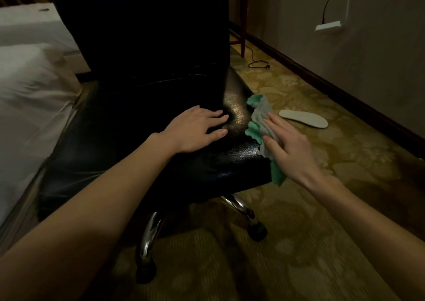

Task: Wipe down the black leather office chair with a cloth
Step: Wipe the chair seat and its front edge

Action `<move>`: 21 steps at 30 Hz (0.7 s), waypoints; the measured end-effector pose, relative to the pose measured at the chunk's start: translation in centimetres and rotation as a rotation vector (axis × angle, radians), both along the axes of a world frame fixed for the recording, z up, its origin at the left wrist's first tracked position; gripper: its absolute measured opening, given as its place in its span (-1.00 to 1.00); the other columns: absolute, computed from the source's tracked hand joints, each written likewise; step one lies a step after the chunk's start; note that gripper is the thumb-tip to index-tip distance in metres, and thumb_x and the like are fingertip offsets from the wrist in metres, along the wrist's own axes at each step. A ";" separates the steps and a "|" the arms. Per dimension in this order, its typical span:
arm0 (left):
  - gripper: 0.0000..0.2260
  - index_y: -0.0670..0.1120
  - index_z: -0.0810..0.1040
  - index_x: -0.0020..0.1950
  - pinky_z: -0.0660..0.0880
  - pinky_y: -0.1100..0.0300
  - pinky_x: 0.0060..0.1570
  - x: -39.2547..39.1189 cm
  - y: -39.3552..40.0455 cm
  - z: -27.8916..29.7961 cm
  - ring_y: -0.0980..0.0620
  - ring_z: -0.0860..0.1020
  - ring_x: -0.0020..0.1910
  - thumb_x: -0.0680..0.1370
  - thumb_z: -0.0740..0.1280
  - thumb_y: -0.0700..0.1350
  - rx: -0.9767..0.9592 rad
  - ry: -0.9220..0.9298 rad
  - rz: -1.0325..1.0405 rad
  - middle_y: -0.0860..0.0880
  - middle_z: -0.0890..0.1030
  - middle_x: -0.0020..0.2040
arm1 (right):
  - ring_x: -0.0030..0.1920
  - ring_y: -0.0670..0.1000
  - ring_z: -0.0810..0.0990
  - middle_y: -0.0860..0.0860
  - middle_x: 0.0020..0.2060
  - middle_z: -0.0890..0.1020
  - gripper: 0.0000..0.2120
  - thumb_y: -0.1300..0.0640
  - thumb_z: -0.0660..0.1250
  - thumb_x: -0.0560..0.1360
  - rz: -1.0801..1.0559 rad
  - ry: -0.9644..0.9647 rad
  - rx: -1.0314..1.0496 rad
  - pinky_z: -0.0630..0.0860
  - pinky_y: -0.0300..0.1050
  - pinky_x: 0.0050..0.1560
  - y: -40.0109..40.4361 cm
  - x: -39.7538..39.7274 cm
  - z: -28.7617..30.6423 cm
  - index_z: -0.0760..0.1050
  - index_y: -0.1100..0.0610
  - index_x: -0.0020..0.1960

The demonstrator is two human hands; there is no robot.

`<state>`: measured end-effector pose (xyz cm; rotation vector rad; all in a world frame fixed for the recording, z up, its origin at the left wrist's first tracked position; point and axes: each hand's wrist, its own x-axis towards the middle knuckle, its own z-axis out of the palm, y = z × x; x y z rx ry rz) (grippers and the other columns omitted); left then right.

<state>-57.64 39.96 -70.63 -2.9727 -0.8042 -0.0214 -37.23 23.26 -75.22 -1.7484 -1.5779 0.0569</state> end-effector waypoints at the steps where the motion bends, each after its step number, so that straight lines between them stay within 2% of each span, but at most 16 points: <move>1: -0.48 0.10 0.17 0.60 -0.02 0.02 0.54 0.2 -0.1 0.0 0.07 0.19 0.57 0.66 -0.01 0.24 0.005 0.007 0.012 0.07 0.20 0.61 | 0.54 -0.07 0.17 -0.05 0.50 0.31 -0.48 -0.10 0.10 0.60 0.035 -0.078 0.008 0.22 0.14 0.51 -0.4 -0.3 -0.3 0.29 0.04 0.51; 4: -0.51 0.14 0.12 0.61 -0.13 0.03 0.55 0.1 -0.3 0.3 0.13 0.10 0.59 0.68 -0.05 0.21 0.003 0.040 0.035 0.12 0.15 0.62 | 0.56 0.03 0.16 0.04 0.51 0.31 -0.52 0.01 0.14 0.62 0.216 -0.382 0.070 0.22 0.16 0.51 -2.8 -1.2 -2.0 0.31 0.13 0.50; 6: -0.52 0.15 0.14 0.60 -0.16 0.03 0.55 -1.4 -0.5 0.8 0.14 0.08 0.59 0.68 -0.04 0.21 -0.014 0.028 0.035 0.13 0.15 0.62 | 0.56 0.10 0.17 0.09 0.52 0.30 -0.52 0.07 0.18 0.61 0.298 -0.511 0.075 0.27 0.21 0.47 -3.5 -1.2 -2.5 0.31 0.19 0.50; 10: -0.45 0.09 0.21 0.59 -0.10 0.06 0.57 -8.2 -1.3 1.3 0.14 0.12 0.58 0.63 -0.05 0.26 -0.044 -0.145 0.049 0.08 0.21 0.60 | 0.56 0.09 0.17 0.08 0.51 0.31 -0.52 0.08 0.16 0.62 0.381 -0.561 0.039 0.32 0.23 0.43 -1.7 -1.9 -0.9 0.30 0.18 0.51; 13: -0.45 0.06 0.27 0.58 0.07 0.06 0.56 -14.2 -1.1 2.0 0.12 0.21 0.55 0.64 0.02 0.26 -0.026 -0.304 0.091 0.07 0.29 0.57 | 0.56 0.05 0.16 0.04 0.50 0.33 -0.53 0.03 0.11 0.64 0.467 -0.630 -0.001 0.29 0.15 0.48 0.9 -4.7 0.7 0.30 0.14 0.51; 16: -0.41 0.04 0.35 0.54 0.21 0.10 0.51 -20.3 -0.7 2.4 0.08 0.31 0.51 0.60 0.09 0.30 -0.051 -0.455 0.263 0.06 0.35 0.54 | 0.57 0.03 0.13 0.03 0.51 0.31 -0.51 -0.03 0.04 0.64 0.554 -0.696 -0.032 0.16 0.02 0.55 3.4 -9.5 1.6 0.27 0.10 0.52; 19: -0.40 0.00 0.43 0.49 0.23 0.06 0.49 -26.3 -1.0 1.2 0.06 0.35 0.48 0.57 0.13 0.31 -0.100 -0.621 0.471 0.00 0.42 0.49 | 0.57 0.02 0.09 0.01 0.53 0.26 -0.48 -0.09 -0.03 0.63 0.637 -0.752 -0.057 0.08 -0.02 0.55 5.2 -14.1 2.0 0.23 0.06 0.54; 21: -0.42 -0.06 0.47 0.46 0.24 0.11 0.44 -29.4 -1.8 -0.2 0.05 0.37 0.44 0.58 0.15 0.27 -0.126 -0.714 0.613 -0.07 0.47 0.45 | 0.56 0.00 0.09 -0.01 0.53 0.27 -0.48 -0.12 -0.04 0.63 0.646 -0.755 -0.045 0.07 -0.02 0.54 5.8 -15.2 2.2 0.23 0.03 0.54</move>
